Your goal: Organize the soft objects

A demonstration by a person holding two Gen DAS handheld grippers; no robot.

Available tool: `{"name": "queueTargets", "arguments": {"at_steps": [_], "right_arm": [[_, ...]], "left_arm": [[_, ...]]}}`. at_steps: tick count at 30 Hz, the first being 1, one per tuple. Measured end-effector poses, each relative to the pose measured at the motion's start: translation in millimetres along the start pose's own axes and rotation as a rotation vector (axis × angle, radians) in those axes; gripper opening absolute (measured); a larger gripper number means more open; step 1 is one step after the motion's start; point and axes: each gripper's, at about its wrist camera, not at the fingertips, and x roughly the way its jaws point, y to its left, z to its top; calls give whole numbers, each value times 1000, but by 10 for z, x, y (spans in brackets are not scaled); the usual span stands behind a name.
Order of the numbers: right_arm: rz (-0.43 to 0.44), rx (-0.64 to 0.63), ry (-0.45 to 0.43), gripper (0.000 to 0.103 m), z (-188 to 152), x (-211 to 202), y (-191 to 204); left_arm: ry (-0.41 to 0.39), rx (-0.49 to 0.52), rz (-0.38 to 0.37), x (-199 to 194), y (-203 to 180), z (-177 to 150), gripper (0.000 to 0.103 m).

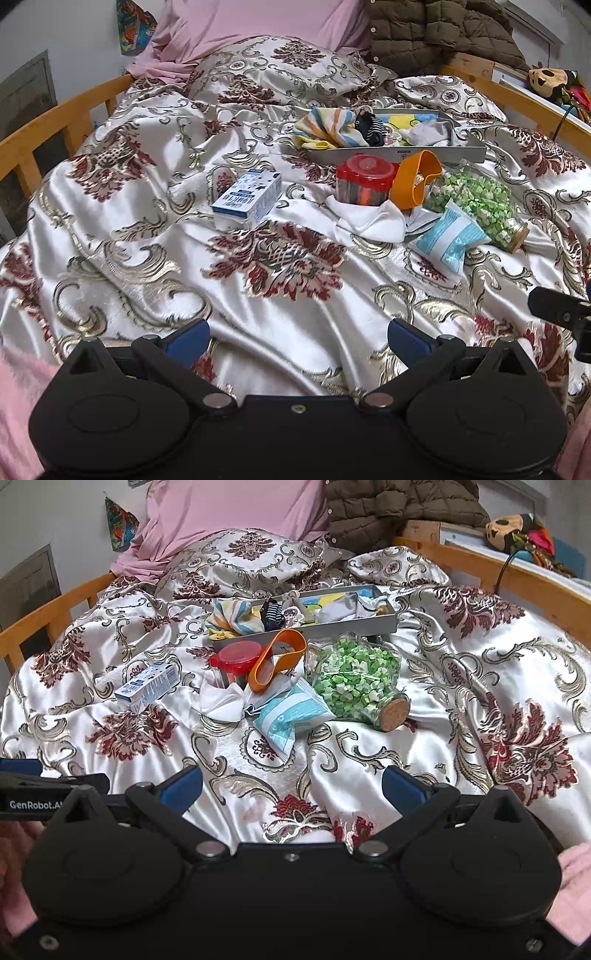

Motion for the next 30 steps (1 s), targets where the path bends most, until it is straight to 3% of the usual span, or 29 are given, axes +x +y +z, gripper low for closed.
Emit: {"name": "queueTargets", "arguments": {"at_steps": [5, 17, 24, 30], "right_arm": [[9, -13, 7, 102, 147, 190, -33], [6, -72, -38, 102, 450, 643, -8], [21, -30, -12, 102, 498, 850, -83], [31, -68, -1, 102, 457, 954, -28]], "left_arm": [[-3, 8, -31, 123, -17, 202, 102], [-12, 70, -22, 546, -119, 676, 102], [3, 108, -35, 746, -145, 796, 102], [18, 138, -50, 937, -181, 837, 102]]}}
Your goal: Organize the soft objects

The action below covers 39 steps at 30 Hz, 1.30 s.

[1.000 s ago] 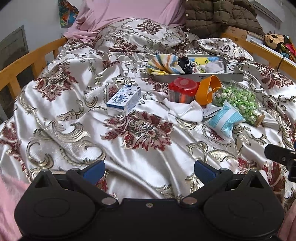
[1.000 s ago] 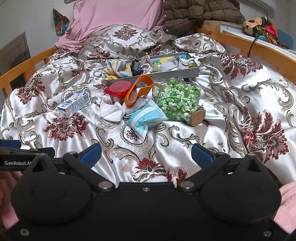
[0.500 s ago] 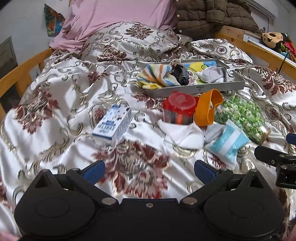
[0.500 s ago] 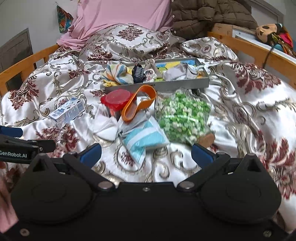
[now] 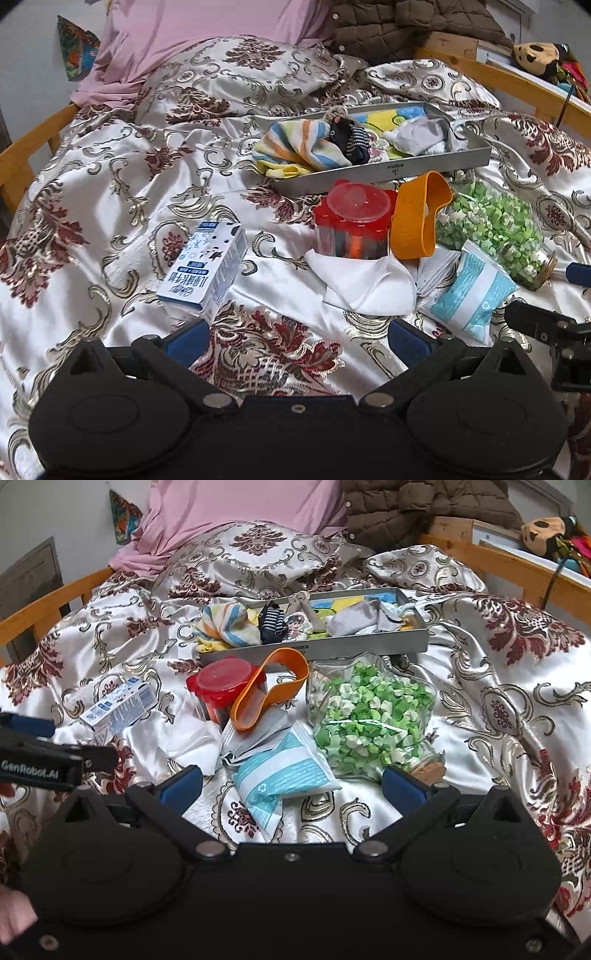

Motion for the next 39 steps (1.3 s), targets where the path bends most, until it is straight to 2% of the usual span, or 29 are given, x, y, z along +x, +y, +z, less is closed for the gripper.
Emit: {"name": "queueTargets", "arguments": {"at_steps": [5, 15, 30, 34, 36, 39], "right_arm": [[-18, -55, 9, 102, -14, 94, 75], [-10, -63, 45, 102, 11, 290, 84], [9, -69, 88, 102, -13, 522, 102], [18, -66, 91, 96, -19, 552, 131], [14, -66, 96, 90, -22, 574, 134], [13, -66, 109, 84, -27, 611, 138]], "left_arm": [[-1, 27, -24, 155, -18, 35, 102], [-3, 39, -55, 360, 22, 73, 102], [-14, 116, -313, 867, -37, 227, 100], [-3, 105, -380, 949, -74, 246, 100], [6, 103, -385, 985, -107, 250, 99], [20, 103, -383, 1041, -129, 265, 92]]}}
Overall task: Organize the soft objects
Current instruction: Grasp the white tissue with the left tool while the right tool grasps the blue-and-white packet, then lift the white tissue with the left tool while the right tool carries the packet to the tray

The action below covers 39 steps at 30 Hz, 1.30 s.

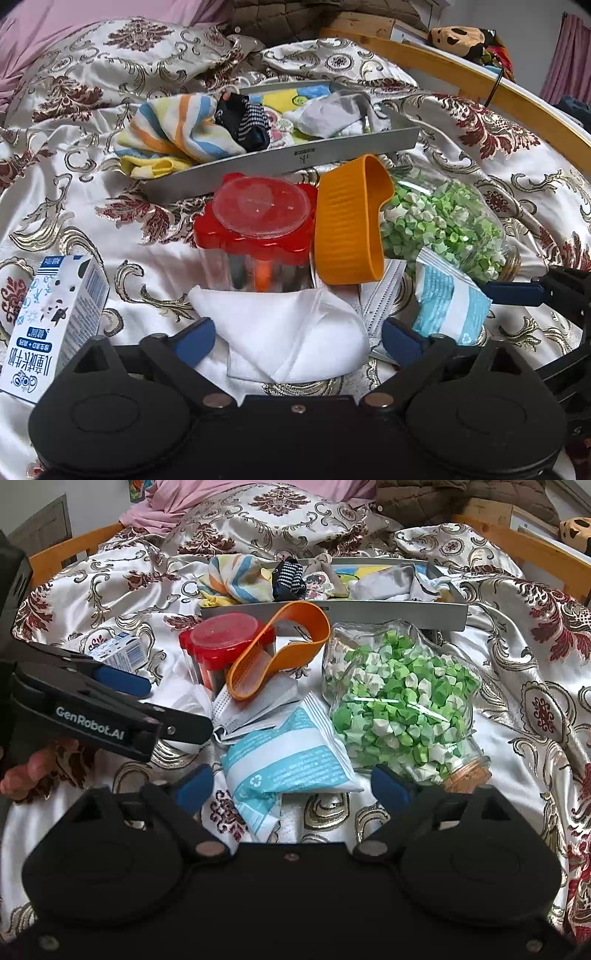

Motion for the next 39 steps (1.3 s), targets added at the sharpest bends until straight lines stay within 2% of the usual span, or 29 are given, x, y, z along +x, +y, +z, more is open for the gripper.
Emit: {"name": "queueTargets", "arguments": {"at_steps": [5, 8, 11, 13, 18, 22, 28, 35, 38, 39], "right_arm": [[-2, -8, 7, 78, -11, 62, 23], [-6, -11, 7, 75, -11, 90, 32], [-9, -10, -3, 72, -10, 78, 27], [-6, -12, -11, 69, -8, 62, 12], [-3, -18, -2, 64, -21, 67, 15], [-2, -28, -12, 56, -21, 48, 30], [13, -15, -14, 49, -11, 27, 23], [3, -23, -40, 47, -5, -42, 27], [0, -34, -52, 39, -4, -76, 39], [-2, -37, -54, 33, 0, -82, 40]], "left_arm": [[9, -30, -1, 16, 57, -7, 82], [12, -42, -4, 15, 81, -12, 72], [11, -48, 3, 8, 85, -18, 61], [9, -54, 14, -8, 88, -19, 49], [10, -58, 22, -29, 70, -24, 33], [9, -51, 34, -53, 56, -16, 12], [10, -80, 47, -137, 25, -16, 6], [9, -89, 69, -186, -15, -39, 4], [-3, -96, 58, -207, -24, -57, 4], [-8, -97, 61, -221, -28, -60, 4]]}}
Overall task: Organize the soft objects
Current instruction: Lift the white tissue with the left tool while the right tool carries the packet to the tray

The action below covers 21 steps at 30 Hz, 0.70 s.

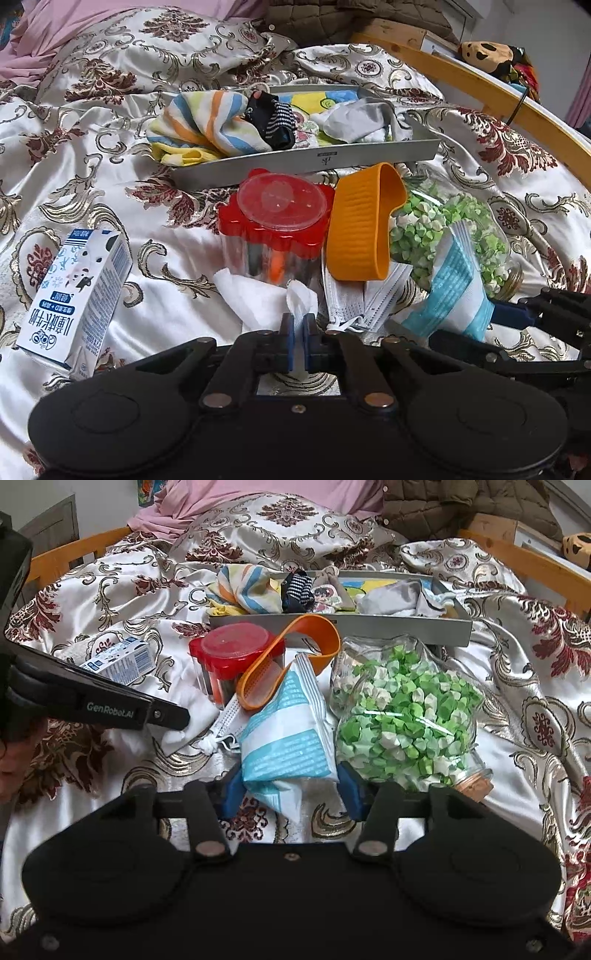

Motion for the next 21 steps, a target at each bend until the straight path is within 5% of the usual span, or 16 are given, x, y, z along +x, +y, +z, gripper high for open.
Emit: {"name": "queueTargets", "arguments": {"at_steps": [21], "right_arm": [[-19, -20, -162, 25, 62, -452, -3]], "left_arm": [[-220, -60, -18, -805, -150, 14, 3]]}}
